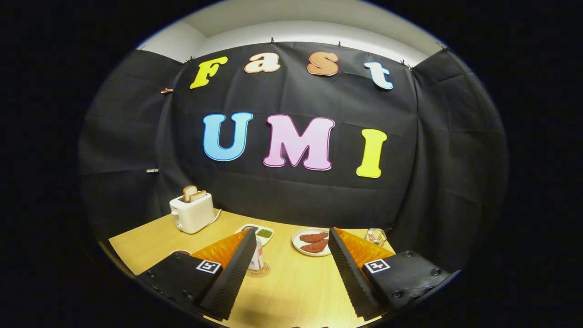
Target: Take the bottle from table, then pour the juice into the cup, finally place the bottle on the coaster
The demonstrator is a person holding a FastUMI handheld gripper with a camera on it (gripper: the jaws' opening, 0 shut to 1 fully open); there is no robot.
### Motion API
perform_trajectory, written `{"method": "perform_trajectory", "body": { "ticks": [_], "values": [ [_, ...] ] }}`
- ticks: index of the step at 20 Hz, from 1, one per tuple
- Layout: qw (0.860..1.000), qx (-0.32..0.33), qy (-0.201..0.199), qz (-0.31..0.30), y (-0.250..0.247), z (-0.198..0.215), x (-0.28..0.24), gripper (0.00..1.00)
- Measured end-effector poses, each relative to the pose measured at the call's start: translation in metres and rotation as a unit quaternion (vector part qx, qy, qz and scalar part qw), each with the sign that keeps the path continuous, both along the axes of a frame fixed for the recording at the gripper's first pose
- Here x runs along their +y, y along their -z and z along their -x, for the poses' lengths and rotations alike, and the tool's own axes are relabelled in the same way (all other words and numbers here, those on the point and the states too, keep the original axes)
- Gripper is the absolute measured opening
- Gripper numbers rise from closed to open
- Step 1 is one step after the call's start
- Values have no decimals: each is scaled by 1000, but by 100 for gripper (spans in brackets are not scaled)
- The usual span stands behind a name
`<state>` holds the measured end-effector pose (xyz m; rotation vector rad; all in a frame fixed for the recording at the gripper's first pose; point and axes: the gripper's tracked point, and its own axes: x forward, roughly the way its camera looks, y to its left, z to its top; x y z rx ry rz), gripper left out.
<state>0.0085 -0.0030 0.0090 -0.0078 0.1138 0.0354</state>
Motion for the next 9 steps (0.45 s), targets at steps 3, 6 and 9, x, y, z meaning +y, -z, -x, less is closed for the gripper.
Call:
{"method": "perform_trajectory", "body": {
  "ticks": [3, 6, 9],
  "values": [
    [1000, 10, 21, -9, 2, 17, -8, 97],
    [1000, 8, 21, -4, -2, 21, -6, 98],
    [1000, 3, 13, -10, -9, 21, 3, 97]
  ]
}}
